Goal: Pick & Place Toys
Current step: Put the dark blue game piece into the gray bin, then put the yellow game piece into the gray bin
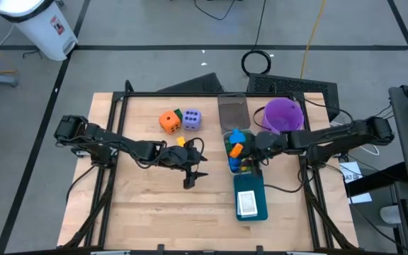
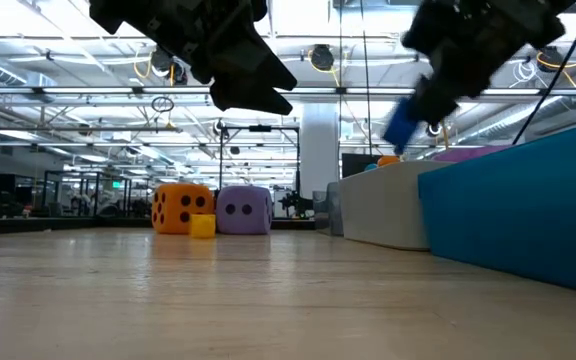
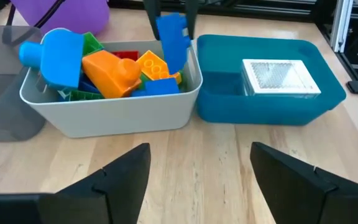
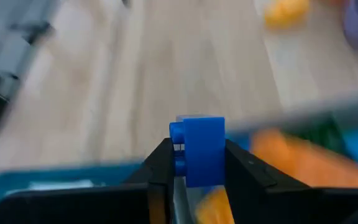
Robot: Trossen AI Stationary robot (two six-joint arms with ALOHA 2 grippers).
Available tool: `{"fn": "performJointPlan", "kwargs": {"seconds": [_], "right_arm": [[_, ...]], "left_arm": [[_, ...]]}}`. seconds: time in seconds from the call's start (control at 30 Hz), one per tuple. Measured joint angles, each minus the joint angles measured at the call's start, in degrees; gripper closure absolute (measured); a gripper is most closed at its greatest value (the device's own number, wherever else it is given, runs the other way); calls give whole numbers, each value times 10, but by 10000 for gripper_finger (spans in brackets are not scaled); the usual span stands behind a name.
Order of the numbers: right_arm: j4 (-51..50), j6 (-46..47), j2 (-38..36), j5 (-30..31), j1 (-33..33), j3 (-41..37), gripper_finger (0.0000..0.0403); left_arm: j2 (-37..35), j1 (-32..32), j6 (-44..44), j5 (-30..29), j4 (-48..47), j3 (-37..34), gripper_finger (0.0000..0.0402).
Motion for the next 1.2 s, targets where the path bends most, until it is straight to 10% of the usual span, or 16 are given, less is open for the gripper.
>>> {"fn": "performJointPlan", "kwargs": {"seconds": [0.3, 0.83, 1.2], "right_arm": [[-67, 49, -15, 41, 0, -44, 320], [40, 34, -17, 56, -1, -45, 158], [37, 36, -17, 56, -1, -45, 145]], "left_arm": [[0, 1, 0, -3, 2, 0, 137], [0, 19, -2, -48, -54, 0, 142], [0, 94, -246, -153, -257, 0, 147]]}}
